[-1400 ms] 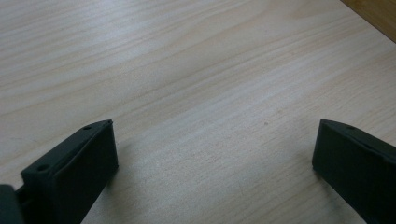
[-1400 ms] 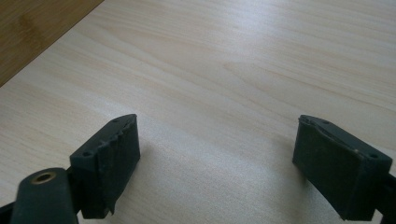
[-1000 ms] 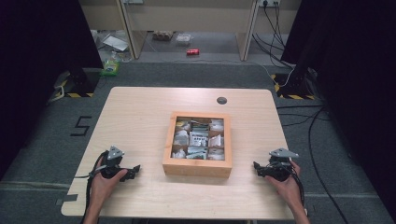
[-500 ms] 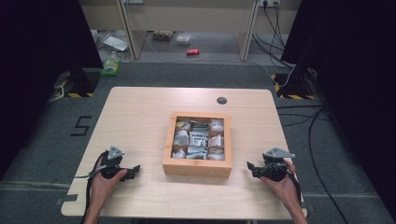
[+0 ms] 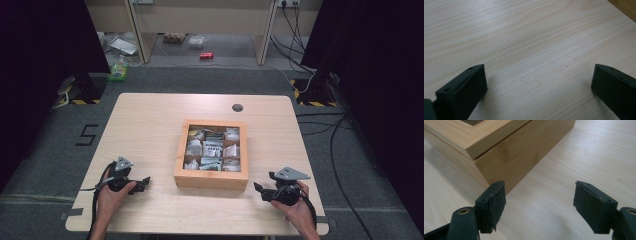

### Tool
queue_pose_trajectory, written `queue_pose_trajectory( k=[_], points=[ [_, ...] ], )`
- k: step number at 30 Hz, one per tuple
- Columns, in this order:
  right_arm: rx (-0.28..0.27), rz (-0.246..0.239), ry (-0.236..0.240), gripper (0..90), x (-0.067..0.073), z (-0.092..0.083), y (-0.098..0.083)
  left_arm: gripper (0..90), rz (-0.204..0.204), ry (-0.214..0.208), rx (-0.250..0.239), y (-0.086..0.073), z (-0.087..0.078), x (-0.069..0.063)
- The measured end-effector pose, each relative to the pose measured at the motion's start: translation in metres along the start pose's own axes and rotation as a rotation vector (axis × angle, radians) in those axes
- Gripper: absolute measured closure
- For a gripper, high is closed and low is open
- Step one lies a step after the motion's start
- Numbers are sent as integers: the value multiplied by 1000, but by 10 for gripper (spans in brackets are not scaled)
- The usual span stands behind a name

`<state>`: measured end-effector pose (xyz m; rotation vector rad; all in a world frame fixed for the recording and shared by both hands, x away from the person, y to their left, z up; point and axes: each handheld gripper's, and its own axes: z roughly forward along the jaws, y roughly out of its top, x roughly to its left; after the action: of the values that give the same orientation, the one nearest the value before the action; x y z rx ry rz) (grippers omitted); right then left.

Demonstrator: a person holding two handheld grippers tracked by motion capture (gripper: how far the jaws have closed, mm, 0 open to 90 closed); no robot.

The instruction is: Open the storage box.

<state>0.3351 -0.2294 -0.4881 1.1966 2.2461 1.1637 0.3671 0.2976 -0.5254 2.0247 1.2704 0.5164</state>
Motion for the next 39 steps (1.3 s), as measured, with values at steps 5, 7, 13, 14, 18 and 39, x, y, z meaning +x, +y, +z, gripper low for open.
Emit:
queue_pose_trajectory(
  k=[5, 7, 13, 14, 18, 39],
  points=[
    [2, -4, 17, 283, 1, 1, 0, 0, 0, 0, 0, 0, 0, 0],
    [2, -16, 32, 289, 4, 0, 2, 0, 0, 0, 0, 0, 0, 0],
    [-1, -49, 66, 295, 15, -1, 7, 0, 0, 0, 0, 0, 0, 0],
    [2, -58, 69, 297, 16, 0, 7, 0, 0, 0, 0, 0, 0, 0],
    [2, -66, 80, 302, 21, 1, 8, 0, 0, 0, 0, 0, 0, 0],
    [-78, -112, 120, 497, 37, 10, 19, 0, 0, 0, 0, 0, 0, 0]
  ],
)
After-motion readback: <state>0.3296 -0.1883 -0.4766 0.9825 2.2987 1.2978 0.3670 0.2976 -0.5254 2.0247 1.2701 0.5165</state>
